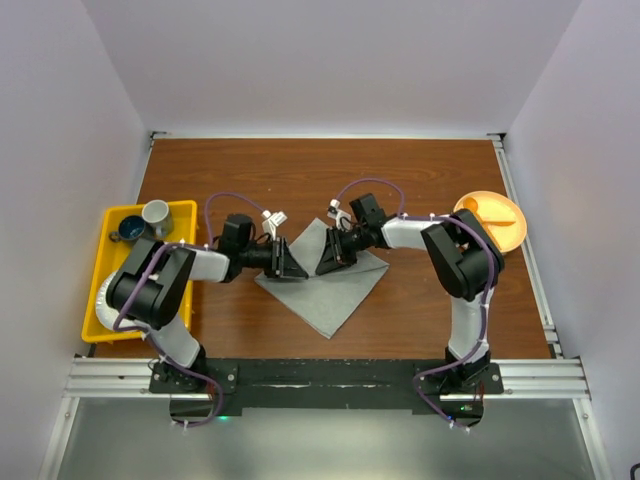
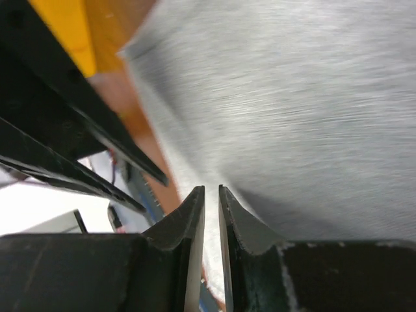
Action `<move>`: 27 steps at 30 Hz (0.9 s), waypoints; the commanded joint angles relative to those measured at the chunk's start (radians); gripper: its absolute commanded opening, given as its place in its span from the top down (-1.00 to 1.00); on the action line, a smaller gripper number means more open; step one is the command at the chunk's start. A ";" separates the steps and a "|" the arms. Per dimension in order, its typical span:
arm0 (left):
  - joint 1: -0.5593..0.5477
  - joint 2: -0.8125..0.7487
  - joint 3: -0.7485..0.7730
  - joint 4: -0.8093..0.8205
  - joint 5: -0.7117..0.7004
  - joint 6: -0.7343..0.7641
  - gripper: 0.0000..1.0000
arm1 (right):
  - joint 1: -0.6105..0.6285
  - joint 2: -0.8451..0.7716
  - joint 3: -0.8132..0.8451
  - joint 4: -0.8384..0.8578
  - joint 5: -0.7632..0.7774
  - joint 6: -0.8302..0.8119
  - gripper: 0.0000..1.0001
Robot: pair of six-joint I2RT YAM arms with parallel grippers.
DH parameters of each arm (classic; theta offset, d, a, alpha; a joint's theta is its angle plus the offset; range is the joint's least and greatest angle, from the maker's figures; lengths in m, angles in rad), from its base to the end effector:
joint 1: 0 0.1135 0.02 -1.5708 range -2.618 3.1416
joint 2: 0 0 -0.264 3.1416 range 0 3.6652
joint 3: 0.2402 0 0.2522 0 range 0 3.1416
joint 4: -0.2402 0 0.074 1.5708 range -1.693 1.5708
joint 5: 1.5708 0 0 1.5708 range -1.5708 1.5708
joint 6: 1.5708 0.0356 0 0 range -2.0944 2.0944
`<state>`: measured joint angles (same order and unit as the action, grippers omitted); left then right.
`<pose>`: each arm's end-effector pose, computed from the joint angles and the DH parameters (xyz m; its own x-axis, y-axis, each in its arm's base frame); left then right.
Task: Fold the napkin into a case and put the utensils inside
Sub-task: Smooth out the upper triangle-folded napkin at the center of the board.
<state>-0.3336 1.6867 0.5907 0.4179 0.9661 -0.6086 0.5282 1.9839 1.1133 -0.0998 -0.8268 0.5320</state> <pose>0.2637 -0.1224 0.1262 -0.9388 -0.0186 -0.3439 0.3105 0.3860 -0.8687 0.3195 0.2167 0.1257 -0.9694 -0.1679 -0.1789 -0.2420 0.5345 0.8098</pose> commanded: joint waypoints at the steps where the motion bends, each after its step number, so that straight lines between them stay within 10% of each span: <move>1: 0.070 0.070 0.014 -0.121 -0.061 0.062 0.56 | -0.008 0.029 -0.027 0.028 0.098 0.008 0.76; 12: 0.131 0.137 0.069 -0.284 -0.135 0.200 0.74 | -0.022 -0.140 0.003 -0.214 0.128 -0.227 0.78; 27: 0.093 0.005 0.359 -0.620 -0.095 0.604 0.06 | -0.140 -0.080 0.249 -0.583 0.235 -0.633 0.53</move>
<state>-0.2371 1.7416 0.9119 -0.0891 0.8913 -0.1440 0.3725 1.8542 1.3693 -0.5816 -0.6453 0.0177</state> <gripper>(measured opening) 0.469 0.231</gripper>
